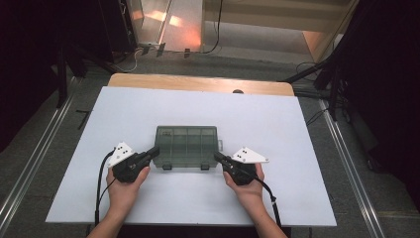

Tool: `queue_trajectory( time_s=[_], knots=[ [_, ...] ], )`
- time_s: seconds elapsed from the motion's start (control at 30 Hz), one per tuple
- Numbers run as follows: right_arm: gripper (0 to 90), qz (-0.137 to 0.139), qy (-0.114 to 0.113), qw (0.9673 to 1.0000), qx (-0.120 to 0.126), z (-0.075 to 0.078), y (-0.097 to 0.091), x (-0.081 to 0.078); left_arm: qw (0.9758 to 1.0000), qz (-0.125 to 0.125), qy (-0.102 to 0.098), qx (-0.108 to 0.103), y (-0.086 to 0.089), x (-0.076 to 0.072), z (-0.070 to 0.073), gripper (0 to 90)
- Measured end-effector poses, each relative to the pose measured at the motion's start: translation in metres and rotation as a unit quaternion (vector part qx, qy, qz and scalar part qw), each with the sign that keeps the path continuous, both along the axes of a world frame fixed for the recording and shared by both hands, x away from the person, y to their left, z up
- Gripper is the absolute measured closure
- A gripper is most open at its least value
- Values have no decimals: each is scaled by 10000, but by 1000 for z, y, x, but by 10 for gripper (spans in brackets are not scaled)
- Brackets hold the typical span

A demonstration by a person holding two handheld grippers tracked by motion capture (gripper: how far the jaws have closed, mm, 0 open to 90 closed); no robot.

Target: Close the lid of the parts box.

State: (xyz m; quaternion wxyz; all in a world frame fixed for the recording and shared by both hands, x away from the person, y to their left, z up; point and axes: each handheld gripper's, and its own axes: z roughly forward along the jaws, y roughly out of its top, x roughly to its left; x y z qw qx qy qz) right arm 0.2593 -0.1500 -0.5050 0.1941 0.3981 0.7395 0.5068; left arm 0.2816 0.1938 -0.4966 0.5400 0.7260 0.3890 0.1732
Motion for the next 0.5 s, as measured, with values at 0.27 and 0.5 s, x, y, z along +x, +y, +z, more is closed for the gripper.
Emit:
queue_trajectory(
  time_s=[0.27,0.5],
  knots=[
    [900,-43,-84,9998,-186,-4,4,-2,9995,25,22,327,-7,-2,-4,900],
    [808,-83,-51,9998,156,-1,-5,-3,9996,-2,89,265,-8,0,-5,900]
  ],
)
